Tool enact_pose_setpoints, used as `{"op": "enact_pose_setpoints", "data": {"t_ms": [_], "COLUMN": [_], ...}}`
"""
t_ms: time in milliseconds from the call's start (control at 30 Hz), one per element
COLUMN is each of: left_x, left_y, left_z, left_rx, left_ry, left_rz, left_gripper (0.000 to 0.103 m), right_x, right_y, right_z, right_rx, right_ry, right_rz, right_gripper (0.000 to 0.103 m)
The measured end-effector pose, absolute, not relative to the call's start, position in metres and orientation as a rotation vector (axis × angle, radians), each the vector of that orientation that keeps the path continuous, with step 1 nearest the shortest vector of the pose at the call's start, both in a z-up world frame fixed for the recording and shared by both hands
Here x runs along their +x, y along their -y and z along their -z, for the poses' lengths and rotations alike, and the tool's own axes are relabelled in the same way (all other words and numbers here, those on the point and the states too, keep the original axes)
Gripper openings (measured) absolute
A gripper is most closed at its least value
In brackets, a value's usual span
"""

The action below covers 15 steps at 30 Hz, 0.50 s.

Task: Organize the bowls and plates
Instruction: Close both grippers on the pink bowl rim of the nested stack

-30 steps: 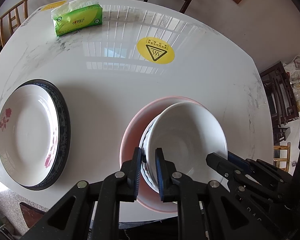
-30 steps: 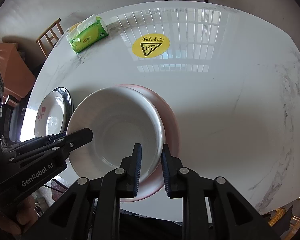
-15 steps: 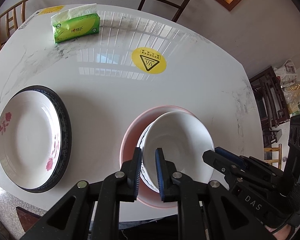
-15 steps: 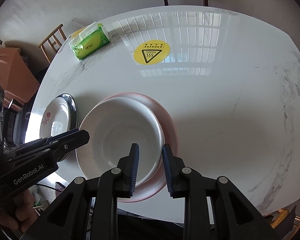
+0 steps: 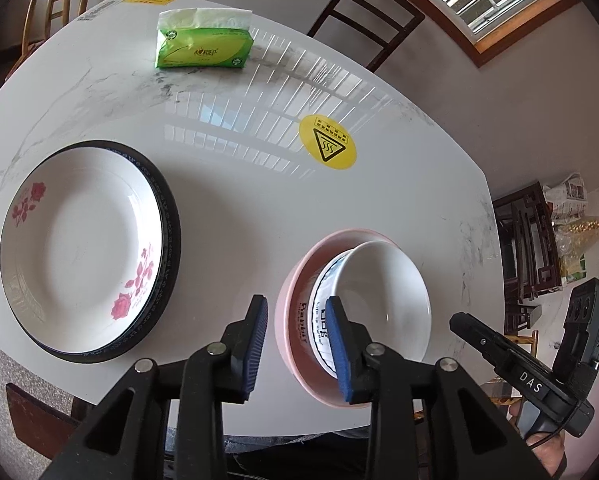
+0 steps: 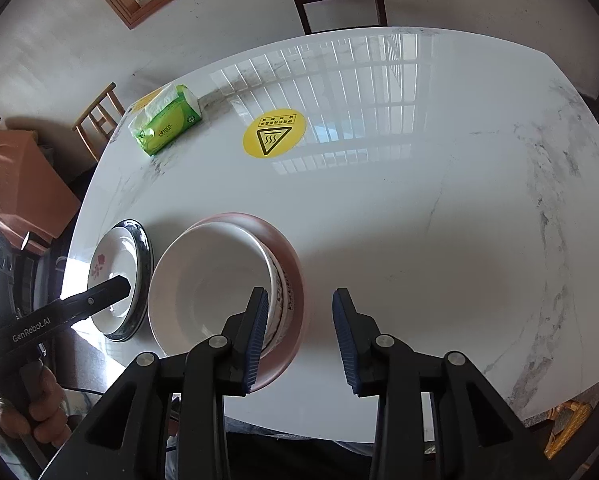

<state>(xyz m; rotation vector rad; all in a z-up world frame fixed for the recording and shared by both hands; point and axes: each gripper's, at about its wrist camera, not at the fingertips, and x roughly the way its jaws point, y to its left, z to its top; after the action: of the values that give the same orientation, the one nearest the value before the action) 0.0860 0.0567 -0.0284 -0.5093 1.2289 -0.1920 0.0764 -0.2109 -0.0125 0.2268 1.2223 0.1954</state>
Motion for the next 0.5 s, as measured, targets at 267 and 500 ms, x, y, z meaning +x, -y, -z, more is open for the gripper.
{"op": "enact_pose_setpoints", "data": {"t_ms": [267,500], "left_x": [0.085,0.087], "left_y": [-0.054,-0.052], "left_z": [0.050,0.060], "left_rx": [-0.554,-0.565], "left_ry": [-1.277,-1.301], "left_rz": [0.187,0.175], "left_gripper": [0.030,0.030], "right_x": [0.075,0.077], "right_y": [0.216,0.211], "right_z": [0.031,0.044], "right_rx": [0.246,0.236], "right_ry": [-1.269,-1.294], "right_rz": [-0.175,-0.186], "right_gripper": [0.032,0.032]}}
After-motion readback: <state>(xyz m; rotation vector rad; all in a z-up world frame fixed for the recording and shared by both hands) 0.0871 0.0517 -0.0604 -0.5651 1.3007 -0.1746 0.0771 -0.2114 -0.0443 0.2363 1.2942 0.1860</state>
